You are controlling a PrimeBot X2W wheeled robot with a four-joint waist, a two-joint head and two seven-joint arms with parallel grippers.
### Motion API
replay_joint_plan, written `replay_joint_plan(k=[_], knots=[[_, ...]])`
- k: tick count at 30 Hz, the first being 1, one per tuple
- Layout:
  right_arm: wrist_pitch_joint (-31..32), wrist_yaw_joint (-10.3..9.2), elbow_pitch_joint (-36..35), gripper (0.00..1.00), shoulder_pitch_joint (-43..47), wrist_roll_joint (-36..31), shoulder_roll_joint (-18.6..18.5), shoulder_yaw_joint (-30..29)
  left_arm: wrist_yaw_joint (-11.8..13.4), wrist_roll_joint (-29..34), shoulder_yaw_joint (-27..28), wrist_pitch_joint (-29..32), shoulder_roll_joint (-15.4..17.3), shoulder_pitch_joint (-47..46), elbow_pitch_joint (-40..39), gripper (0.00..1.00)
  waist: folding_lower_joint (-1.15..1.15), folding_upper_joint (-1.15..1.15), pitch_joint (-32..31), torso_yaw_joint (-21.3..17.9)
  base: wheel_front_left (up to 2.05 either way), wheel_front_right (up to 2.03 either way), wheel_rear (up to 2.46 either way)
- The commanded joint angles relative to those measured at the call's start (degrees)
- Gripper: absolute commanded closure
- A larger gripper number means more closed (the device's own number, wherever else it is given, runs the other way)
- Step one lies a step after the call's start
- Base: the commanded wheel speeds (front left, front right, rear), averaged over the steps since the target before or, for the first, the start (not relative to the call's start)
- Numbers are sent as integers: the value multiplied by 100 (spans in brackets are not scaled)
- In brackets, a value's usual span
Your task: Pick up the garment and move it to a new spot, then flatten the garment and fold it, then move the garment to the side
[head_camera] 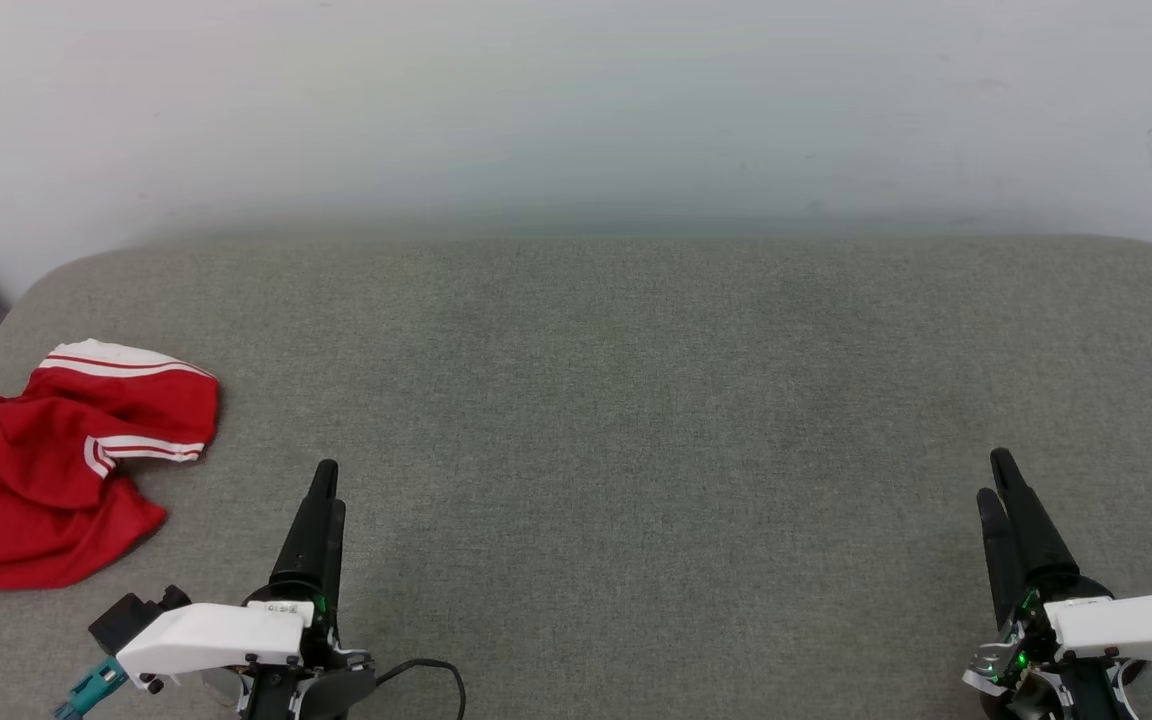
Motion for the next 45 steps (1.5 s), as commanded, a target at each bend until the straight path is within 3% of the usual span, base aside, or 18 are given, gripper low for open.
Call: replay_joint_plan(k=[1, 25, 45], knots=[[-64, 3, -139, 0, -53, -234, -56, 9, -1, 199, -43, -61, 36, -152, -147, 0, 0, 0, 0, 1, 0, 0, 0], [-494, 6, -461, 0, 110, -3906, 19, -20, 39, 3554, -128, -523, -14, -156, -304, 0, 0, 0, -15, -2, 0, 0, 0], [-430, 9, -680, 0, 258, -5760, 72, -118, 251, 5601, -343, -846, 94, -181, -138, 0, 0, 0, -58, 21, 0, 0, 0]])
